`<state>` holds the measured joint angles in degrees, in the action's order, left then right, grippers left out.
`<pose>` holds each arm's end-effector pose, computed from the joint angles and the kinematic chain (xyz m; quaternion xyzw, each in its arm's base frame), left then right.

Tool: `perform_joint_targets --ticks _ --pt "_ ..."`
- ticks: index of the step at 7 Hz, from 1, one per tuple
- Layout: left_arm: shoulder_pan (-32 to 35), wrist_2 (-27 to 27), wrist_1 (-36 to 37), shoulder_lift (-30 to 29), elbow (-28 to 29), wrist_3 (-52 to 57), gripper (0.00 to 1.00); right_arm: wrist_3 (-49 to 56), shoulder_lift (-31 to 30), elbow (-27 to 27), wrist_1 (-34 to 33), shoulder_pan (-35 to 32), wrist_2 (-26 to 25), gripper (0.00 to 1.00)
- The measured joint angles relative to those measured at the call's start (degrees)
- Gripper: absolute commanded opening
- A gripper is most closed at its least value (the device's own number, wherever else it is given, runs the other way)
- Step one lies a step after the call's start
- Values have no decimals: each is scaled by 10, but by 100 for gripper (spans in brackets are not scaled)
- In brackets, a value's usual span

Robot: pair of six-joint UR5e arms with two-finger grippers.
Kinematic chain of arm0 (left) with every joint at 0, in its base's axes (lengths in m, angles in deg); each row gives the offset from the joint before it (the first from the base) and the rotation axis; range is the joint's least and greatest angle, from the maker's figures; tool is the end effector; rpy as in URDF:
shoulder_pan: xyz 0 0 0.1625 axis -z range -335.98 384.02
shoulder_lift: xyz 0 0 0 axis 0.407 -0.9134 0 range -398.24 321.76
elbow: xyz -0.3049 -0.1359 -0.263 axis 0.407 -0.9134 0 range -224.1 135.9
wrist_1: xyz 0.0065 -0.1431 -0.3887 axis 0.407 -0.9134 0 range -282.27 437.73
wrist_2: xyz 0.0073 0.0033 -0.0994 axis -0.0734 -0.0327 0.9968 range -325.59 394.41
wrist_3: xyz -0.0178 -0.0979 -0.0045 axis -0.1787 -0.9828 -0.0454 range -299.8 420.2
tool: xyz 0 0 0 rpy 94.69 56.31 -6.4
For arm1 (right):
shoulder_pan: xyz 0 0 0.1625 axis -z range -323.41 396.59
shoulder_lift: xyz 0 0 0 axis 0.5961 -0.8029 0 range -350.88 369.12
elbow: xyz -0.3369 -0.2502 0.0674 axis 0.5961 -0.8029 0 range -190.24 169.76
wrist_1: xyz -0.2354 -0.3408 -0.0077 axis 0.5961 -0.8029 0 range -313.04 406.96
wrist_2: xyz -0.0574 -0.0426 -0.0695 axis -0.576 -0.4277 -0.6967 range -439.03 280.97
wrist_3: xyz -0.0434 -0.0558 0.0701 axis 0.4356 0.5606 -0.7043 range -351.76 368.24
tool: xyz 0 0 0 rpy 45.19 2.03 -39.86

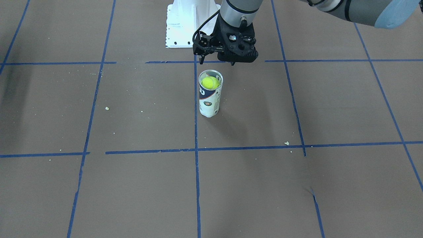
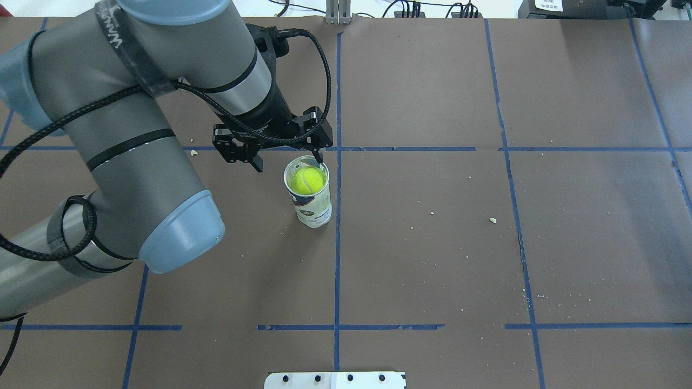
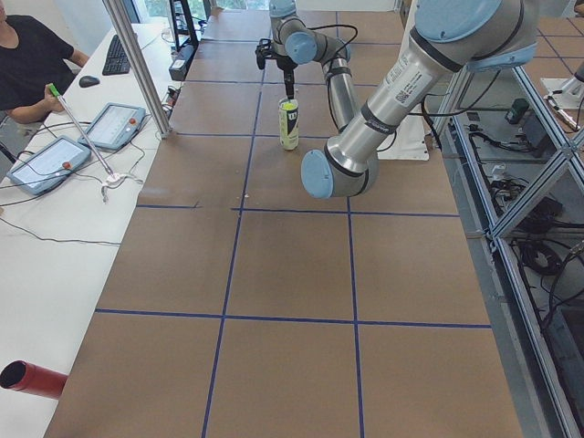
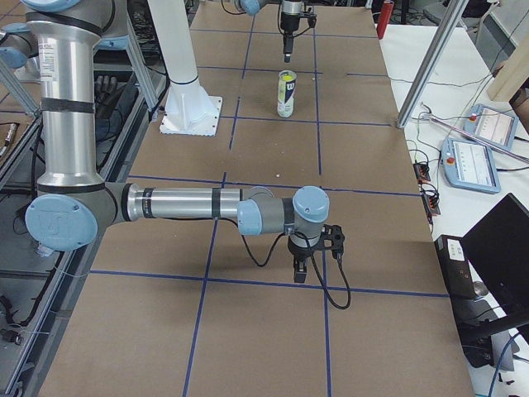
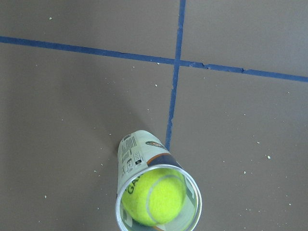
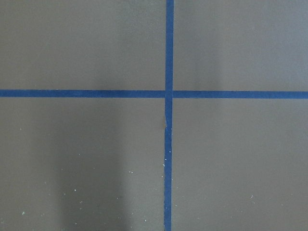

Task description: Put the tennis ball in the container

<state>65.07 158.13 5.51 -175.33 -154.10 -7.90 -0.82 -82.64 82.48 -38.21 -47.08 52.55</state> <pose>0.3950 -0.4475 0.0689 -0.0164 0.4781 -0.0254 0.8778 0.0133 -0.4903 0.6447 -0.0007 -0.3575 0.0043 0.9339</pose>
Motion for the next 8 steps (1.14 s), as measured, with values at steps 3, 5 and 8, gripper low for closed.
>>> perform_joint_targets --ticks 3,5,8 --pt "104 -23 -5 74 -15 175 100 0 0 0 0 0 0 100" --pt "228 25 -44 188 -11 338 100 0 0 0 0 0 0 100" --pt "408 72 -66 348 48 652 100 0 0 0 0 0 0 100"
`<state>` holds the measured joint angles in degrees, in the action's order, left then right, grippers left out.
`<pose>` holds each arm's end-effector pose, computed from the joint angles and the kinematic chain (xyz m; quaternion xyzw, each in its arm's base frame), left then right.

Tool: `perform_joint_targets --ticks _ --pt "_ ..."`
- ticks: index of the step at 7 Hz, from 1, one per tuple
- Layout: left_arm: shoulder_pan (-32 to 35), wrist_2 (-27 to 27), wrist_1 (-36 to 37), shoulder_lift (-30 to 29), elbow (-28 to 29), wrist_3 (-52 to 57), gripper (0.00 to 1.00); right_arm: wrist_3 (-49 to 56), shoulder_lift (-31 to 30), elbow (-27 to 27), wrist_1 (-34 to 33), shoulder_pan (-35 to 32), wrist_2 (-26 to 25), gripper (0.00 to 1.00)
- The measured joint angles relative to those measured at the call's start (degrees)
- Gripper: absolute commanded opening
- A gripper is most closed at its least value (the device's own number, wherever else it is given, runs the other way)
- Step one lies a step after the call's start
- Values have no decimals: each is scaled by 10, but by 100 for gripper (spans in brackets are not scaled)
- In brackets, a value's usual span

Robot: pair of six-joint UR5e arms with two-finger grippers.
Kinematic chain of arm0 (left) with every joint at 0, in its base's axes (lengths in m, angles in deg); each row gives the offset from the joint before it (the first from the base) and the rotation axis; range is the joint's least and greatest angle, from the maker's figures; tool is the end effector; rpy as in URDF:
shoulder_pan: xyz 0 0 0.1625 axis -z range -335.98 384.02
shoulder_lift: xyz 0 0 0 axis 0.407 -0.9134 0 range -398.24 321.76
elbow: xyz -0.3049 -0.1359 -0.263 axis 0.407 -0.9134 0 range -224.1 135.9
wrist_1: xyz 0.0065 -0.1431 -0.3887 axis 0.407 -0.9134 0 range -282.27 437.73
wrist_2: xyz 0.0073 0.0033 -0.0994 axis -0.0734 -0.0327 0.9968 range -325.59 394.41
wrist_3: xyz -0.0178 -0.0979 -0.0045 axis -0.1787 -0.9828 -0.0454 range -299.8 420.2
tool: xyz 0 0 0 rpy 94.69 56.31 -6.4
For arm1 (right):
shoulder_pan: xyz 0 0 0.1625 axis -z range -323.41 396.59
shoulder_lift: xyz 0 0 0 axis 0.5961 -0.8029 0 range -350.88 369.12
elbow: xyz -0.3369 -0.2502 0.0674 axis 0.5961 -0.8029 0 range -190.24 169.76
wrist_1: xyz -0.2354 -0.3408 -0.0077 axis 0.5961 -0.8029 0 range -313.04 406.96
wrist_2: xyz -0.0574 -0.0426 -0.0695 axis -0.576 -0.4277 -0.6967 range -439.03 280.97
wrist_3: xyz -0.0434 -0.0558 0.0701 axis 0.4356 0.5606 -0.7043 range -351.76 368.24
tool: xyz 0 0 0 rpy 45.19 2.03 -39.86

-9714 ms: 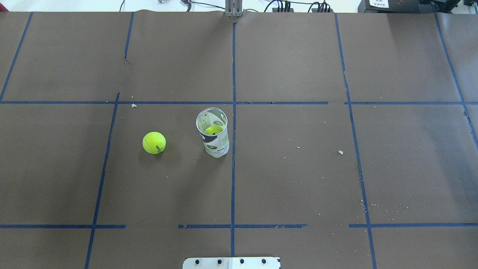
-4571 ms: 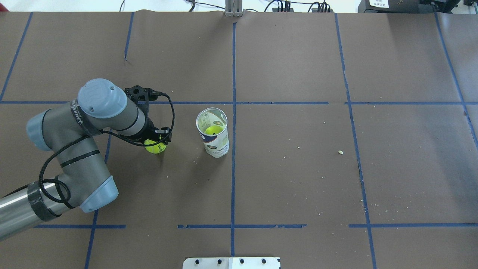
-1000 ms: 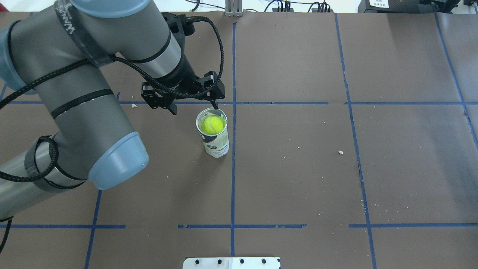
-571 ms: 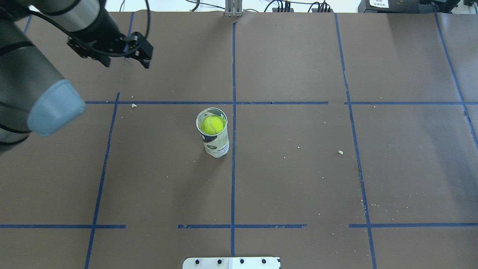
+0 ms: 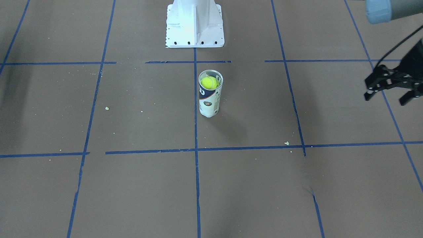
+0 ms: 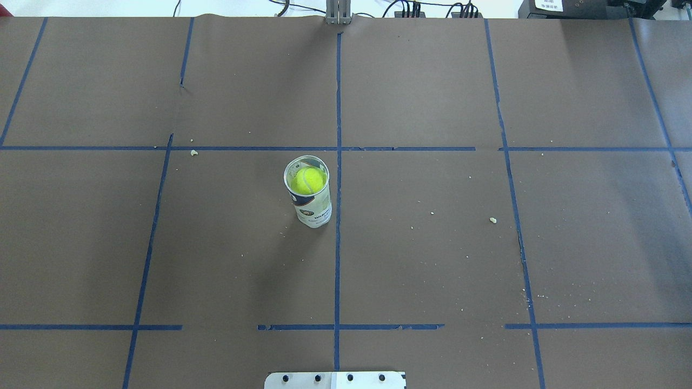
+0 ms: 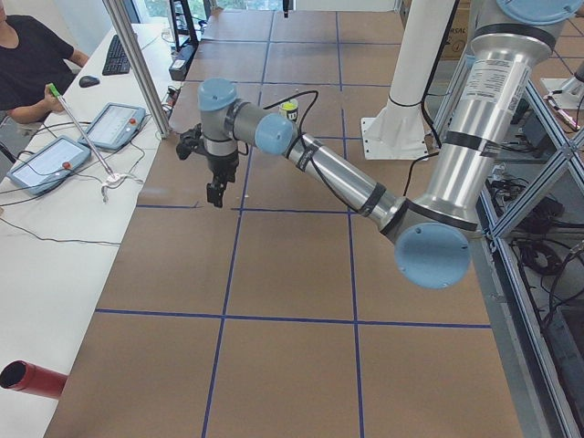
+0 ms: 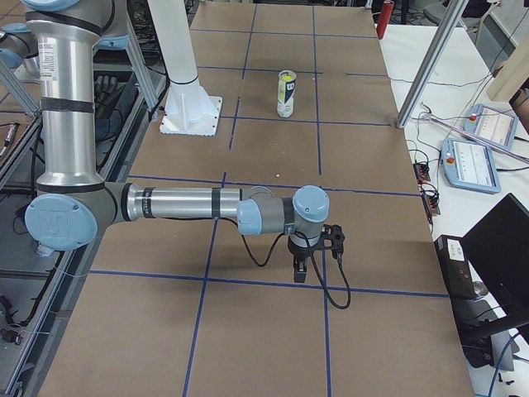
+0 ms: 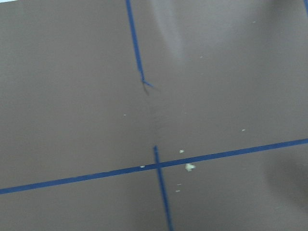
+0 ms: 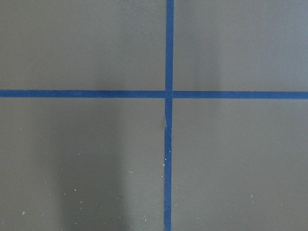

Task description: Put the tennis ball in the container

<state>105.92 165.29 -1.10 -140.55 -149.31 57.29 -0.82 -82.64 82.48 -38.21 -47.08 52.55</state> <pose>0.0107 -0.5594 0.4406 0.0995 0.3569 0.0916 0.9243 0.0133 -0.4903 0.6447 -0.0007 -0.3575 0.0043 0.9339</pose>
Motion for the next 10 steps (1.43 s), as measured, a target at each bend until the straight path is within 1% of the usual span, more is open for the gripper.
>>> perform_joint_targets --ticks 1,2,3,5,7,10 --pt "47 1 -3 34 35 97 100 0 0 0 0 0 0 100" --pt "82 2 -12 54 78 161 100 0 0 0 0 0 0 100" --pt "104 2 -30 70 116 187 100 0 0 0 0 0 0 100" --pt "118 3 -56 90 149 195 100 0 0 0 0 0 0 100" --pt "119 3 -60 92 167 187 100 0 0 0 0 0 0 100" --pt "118 4 -62 93 166 100 100 0 0 0 0 0 0 100"
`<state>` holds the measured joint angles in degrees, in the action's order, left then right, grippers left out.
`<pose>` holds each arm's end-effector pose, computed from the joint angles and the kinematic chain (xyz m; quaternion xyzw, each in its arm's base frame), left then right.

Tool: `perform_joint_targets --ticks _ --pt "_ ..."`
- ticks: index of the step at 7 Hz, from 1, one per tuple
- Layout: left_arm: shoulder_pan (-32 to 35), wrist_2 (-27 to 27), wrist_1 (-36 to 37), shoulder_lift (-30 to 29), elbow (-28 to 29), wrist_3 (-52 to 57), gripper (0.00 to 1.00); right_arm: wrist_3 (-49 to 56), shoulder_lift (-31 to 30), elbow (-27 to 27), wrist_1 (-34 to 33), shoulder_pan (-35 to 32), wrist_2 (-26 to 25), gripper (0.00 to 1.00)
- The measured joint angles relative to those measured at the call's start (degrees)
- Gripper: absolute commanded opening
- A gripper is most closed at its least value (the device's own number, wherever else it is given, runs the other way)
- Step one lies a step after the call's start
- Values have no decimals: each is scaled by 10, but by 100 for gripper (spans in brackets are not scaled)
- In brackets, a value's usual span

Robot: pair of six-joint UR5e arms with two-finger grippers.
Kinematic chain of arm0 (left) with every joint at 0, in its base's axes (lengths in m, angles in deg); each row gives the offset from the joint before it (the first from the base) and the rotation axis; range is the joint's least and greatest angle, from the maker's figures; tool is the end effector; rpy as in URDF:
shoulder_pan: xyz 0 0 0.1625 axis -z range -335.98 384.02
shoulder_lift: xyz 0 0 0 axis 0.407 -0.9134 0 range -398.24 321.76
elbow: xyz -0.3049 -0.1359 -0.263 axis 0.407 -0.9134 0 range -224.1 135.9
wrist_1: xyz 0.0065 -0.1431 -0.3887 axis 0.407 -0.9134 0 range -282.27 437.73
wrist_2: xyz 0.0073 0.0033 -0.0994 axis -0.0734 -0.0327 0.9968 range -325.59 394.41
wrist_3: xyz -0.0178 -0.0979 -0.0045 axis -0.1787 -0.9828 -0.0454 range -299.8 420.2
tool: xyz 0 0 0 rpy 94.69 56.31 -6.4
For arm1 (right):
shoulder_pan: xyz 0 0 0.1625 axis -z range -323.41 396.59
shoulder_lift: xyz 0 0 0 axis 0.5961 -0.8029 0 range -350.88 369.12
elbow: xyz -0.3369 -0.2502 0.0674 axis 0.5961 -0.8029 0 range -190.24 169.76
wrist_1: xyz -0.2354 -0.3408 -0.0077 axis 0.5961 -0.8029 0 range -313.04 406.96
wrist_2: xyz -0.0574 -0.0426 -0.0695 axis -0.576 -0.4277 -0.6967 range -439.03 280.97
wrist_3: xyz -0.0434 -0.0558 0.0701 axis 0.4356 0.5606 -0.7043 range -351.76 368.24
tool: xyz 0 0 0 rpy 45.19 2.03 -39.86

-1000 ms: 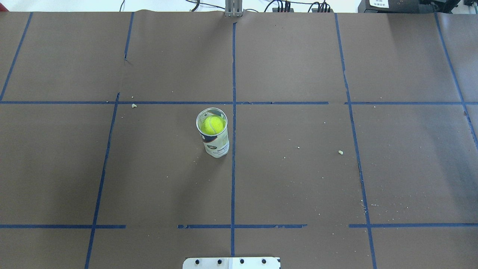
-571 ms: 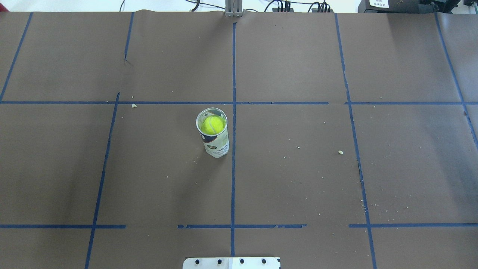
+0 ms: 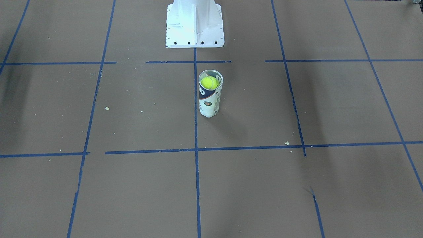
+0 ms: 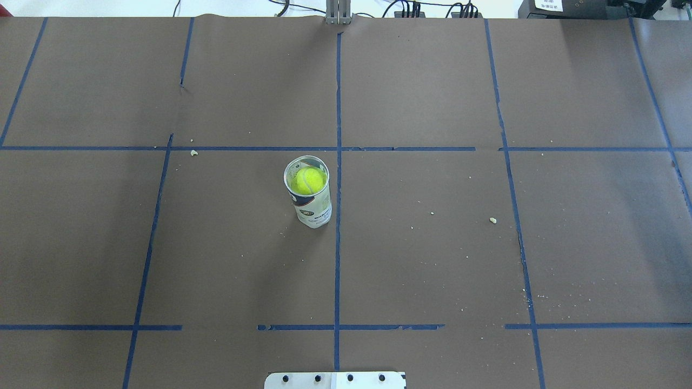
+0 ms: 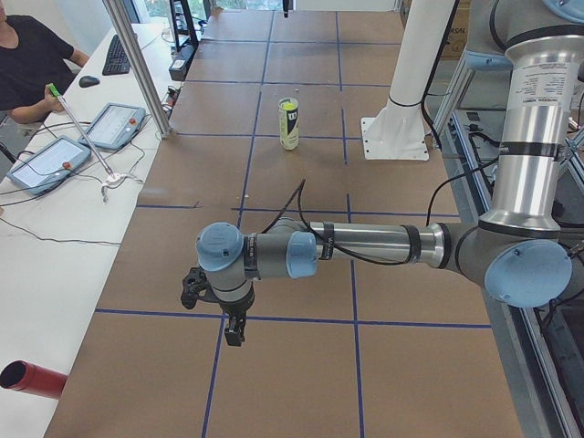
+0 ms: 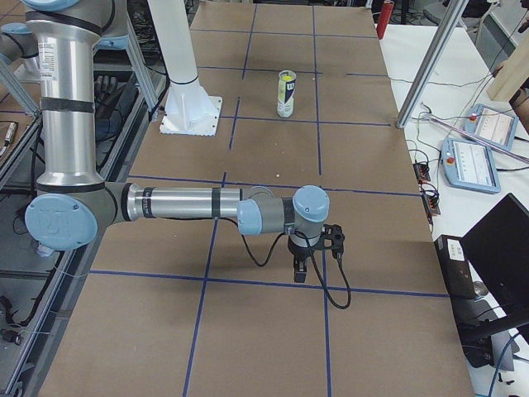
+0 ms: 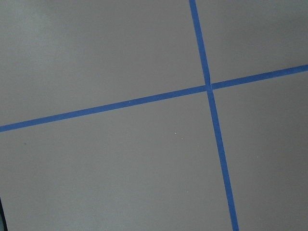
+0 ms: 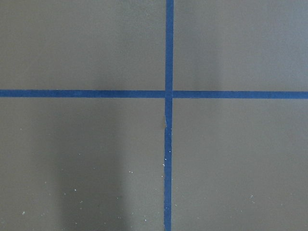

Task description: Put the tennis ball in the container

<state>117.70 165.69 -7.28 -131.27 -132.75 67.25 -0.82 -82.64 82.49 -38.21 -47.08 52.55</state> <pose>-0.1002 -0.5044 0.6558 0.0060 0.3533 0.0173 0.9353 0.0133 -0.4903 0.6446 -0.0006 -0.3575 0.0043 0.9339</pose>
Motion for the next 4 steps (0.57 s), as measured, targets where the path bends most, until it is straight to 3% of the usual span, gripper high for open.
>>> perform_joint_targets --ticks 4 --pt "-6 30 -1 14 -2 -13 100 0 0 0 0 0 0 100"
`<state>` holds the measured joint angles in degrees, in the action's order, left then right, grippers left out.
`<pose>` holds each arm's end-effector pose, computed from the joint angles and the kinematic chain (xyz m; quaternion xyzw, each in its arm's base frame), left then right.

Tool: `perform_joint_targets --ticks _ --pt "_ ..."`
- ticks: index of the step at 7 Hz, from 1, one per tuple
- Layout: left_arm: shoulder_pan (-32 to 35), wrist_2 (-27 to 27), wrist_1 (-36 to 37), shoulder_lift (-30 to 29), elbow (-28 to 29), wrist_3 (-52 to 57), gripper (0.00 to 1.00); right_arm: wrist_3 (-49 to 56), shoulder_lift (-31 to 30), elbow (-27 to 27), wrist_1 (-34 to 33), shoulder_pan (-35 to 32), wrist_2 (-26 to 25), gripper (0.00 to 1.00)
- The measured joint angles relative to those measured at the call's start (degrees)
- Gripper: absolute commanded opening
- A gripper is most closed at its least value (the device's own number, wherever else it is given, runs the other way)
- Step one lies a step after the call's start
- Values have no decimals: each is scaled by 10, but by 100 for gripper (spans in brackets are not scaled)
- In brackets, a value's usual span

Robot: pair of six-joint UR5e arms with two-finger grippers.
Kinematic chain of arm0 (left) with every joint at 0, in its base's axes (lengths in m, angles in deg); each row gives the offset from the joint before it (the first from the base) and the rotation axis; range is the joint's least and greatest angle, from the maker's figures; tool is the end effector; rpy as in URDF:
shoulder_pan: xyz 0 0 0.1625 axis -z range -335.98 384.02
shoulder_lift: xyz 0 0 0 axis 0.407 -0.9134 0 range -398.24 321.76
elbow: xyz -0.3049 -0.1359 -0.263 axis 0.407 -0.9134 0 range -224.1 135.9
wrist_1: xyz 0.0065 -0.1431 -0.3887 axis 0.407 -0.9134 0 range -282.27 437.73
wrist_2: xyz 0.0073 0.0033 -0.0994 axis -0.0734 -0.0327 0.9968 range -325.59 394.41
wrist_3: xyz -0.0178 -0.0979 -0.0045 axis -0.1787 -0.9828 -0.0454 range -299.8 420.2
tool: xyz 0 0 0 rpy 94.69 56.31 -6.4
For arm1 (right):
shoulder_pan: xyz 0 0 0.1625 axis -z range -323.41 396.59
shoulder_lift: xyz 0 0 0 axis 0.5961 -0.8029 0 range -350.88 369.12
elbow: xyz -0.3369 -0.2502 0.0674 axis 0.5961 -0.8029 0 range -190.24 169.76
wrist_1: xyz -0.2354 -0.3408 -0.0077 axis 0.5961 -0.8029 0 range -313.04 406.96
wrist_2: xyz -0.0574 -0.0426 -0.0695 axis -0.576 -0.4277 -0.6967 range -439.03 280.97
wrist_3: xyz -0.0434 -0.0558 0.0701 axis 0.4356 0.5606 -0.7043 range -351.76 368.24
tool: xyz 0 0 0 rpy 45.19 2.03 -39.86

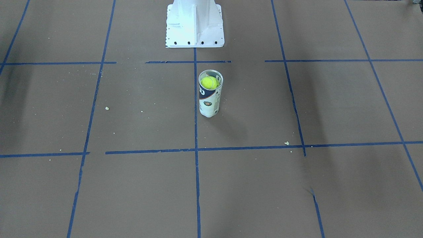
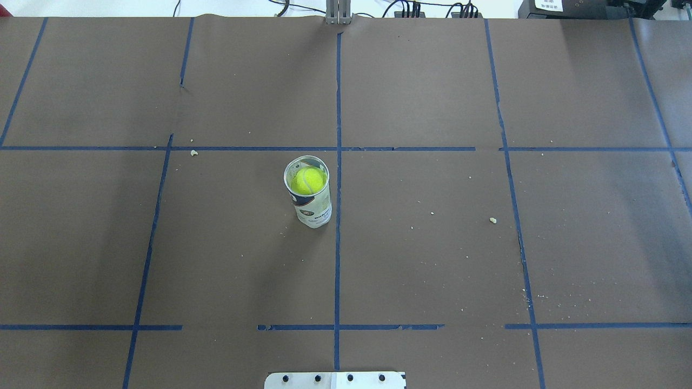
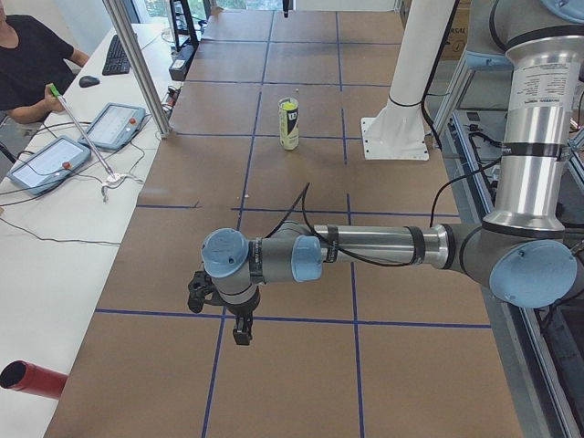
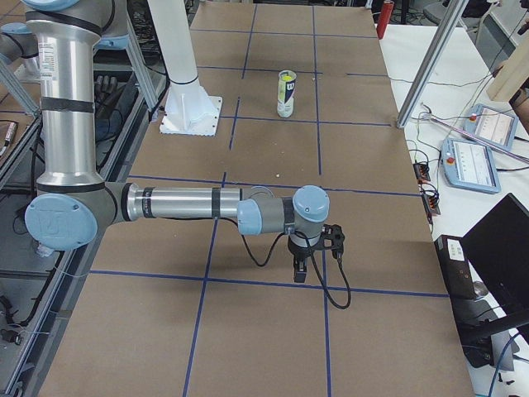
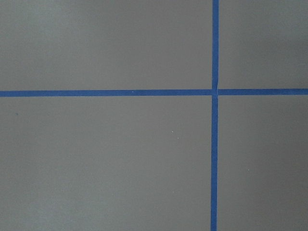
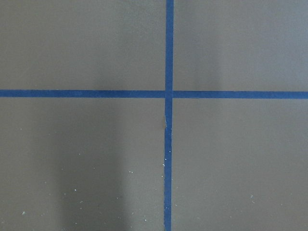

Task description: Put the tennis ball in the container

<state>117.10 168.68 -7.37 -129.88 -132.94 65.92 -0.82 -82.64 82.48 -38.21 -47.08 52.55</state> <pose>-0.0905 -0.4942 0.6628 -0.0067 0.3781 0.0067 0.9257 0.0133 -0.4903 0.6447 -0.0007 -0.3575 0.0043 0.9339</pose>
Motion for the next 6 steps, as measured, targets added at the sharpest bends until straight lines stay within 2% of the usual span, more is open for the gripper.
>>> perform_joint_targets --ticks 6 --pt "-30 5 -21 1 1 -1 100 0 0 0 0 0 0 100"
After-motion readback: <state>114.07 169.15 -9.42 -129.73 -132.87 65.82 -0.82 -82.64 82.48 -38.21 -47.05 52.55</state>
